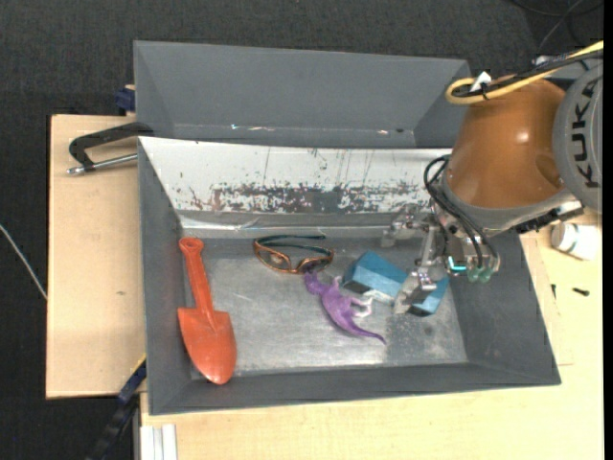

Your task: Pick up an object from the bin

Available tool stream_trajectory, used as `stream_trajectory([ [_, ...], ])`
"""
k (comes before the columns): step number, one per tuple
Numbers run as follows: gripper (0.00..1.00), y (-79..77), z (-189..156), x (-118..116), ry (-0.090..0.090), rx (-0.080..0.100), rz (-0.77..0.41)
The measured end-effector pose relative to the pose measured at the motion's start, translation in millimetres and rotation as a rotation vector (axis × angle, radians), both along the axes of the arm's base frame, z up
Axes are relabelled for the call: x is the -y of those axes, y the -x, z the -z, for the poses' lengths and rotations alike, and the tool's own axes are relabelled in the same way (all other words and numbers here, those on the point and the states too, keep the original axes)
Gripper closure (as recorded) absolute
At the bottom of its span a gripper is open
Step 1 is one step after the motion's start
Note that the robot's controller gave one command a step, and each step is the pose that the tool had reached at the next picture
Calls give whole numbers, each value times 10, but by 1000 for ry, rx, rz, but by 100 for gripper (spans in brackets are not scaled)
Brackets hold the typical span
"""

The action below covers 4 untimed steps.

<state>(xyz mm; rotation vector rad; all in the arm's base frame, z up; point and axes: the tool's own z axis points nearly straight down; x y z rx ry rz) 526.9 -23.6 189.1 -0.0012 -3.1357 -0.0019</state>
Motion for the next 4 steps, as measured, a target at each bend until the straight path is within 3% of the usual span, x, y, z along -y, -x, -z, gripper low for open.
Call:
stream_trajectory([
  [1, 0, -17, -37, 1, 1, 8, -1],
  [2, 0, -113, 412, 308, 0, 16, -30],
  [3, 0, -137, 966, 659, 2, 5, -73],
  [4, 100, -726, 1112, 188, 5, 16, -82],
])
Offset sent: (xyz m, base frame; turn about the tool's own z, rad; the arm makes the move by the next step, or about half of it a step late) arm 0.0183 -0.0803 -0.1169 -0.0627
